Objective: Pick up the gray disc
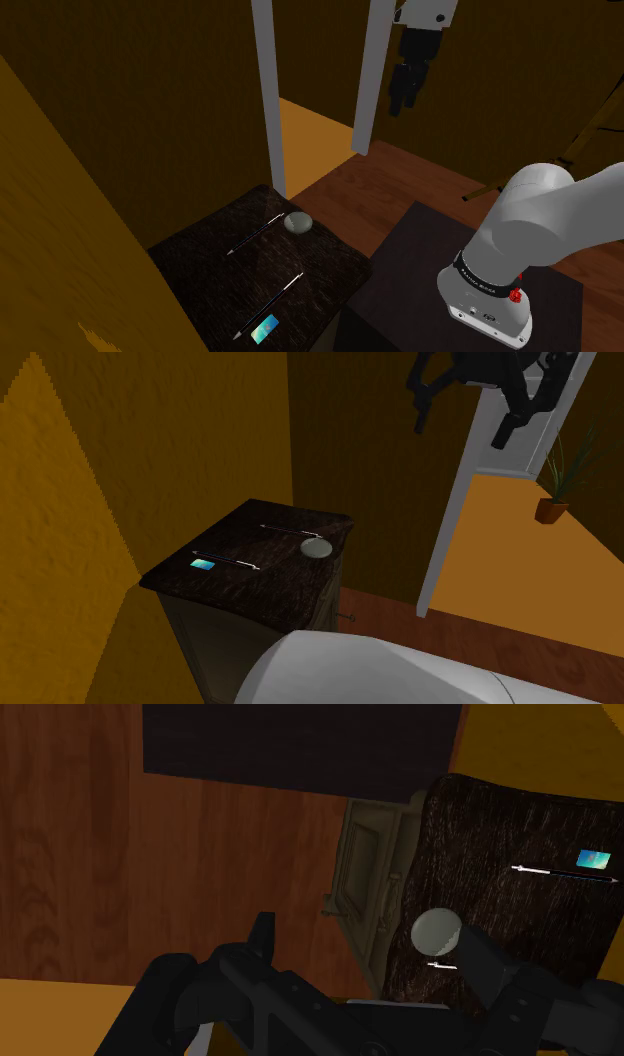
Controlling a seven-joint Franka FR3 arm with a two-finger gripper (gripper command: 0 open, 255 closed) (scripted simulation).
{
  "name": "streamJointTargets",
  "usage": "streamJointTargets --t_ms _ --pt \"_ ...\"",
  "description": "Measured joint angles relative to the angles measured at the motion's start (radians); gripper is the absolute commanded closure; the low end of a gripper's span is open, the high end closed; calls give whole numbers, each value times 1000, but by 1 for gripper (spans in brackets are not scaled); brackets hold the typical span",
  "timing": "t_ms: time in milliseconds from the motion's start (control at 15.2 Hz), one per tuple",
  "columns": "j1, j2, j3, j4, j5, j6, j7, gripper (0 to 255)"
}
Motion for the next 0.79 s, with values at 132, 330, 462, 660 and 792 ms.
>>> streamJointTargets --t_ms 132,330,462,660,792 --pt "4 -3 8 -16 5 16 5 0" --pt "22 3 36 -80 23 102 10 0" --pt "39 11 63 -132 40 176 18 0" --pt "63 33 98 -189 62 278 25 0" --pt "80 64 123 -224 78 357 29 0"
